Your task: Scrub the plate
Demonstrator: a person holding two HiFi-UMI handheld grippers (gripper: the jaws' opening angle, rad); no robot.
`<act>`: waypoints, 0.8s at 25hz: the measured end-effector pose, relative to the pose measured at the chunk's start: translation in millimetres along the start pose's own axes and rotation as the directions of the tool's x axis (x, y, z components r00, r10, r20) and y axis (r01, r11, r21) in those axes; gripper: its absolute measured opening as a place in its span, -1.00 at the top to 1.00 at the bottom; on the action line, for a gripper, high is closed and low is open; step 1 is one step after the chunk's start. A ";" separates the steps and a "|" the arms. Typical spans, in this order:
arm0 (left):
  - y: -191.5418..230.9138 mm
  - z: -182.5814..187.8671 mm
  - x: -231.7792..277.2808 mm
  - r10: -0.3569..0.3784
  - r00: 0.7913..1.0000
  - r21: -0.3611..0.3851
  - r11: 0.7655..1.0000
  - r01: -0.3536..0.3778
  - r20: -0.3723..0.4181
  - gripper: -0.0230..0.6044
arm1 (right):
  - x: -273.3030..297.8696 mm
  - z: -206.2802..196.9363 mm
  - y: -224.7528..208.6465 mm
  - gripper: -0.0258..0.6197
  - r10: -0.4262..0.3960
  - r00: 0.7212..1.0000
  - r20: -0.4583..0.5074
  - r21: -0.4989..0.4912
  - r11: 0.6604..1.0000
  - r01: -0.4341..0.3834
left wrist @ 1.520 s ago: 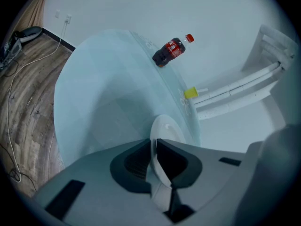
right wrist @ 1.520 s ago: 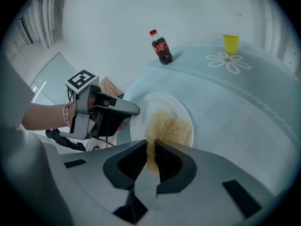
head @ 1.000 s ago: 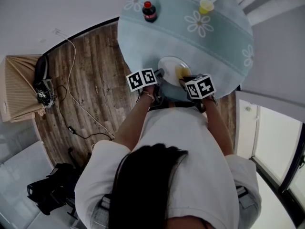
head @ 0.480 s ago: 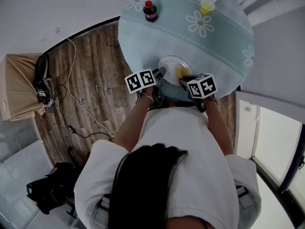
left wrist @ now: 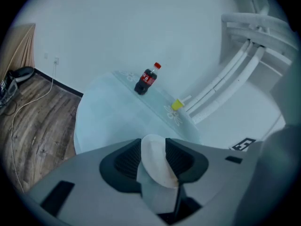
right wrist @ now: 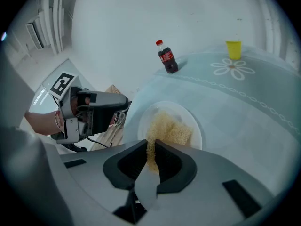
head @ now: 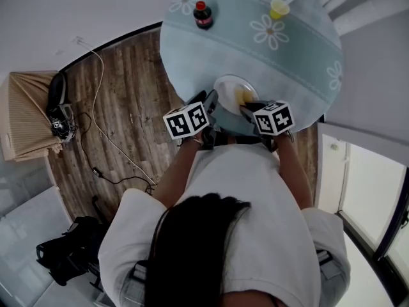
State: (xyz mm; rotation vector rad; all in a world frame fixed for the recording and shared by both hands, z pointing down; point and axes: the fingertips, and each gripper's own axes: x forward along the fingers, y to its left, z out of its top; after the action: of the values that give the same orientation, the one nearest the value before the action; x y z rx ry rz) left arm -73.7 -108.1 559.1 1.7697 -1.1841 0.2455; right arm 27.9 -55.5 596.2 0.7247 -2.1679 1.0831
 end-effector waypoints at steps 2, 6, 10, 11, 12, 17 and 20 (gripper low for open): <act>-5.2 5.0 -4.6 -0.009 1.000 0.018 1.000 0.009 0.024 0.44 | -2.0 3.2 2.4 0.73 -0.007 1.000 0.016 -0.009 1.000 0.007; -11.7 17.4 -14.2 -0.005 0.996 0.050 0.999 0.000 0.086 0.63 | -9.7 11.3 9.3 0.73 -0.017 0.998 0.069 -0.021 1.000 0.018; -31.6 36.4 -23.7 -0.048 0.985 0.071 0.997 0.037 0.167 0.79 | -19.9 20.0 15.7 0.73 -0.027 0.992 0.122 -0.042 0.999 0.032; -36.7 39.1 -25.2 -0.058 0.983 0.085 0.995 0.044 0.175 0.81 | -22.3 21.1 17.2 0.73 -0.032 0.991 0.132 -0.046 0.998 0.039; -40.9 41.0 -26.5 -0.064 0.982 0.103 0.994 0.046 0.179 0.84 | -24.8 22.1 18.7 0.73 -0.037 0.989 0.143 -0.049 0.998 0.045; -48.5 43.5 -28.9 -0.040 0.980 0.150 0.989 0.011 0.196 0.89 | -36.2 30.8 20.4 0.73 -0.065 0.979 0.195 -0.065 0.995 0.079; -49.4 38.3 -27.2 -0.036 0.983 0.155 0.988 0.008 0.180 0.90 | -42.1 34.8 19.5 0.73 -0.090 0.971 0.220 -0.072 0.992 0.108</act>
State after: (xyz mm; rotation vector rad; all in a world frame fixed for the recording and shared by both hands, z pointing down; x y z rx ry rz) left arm -60.3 -118.4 493.1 1.9723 -1.3035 0.1679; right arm 33.2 -65.9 539.4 0.9391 -2.3159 0.8917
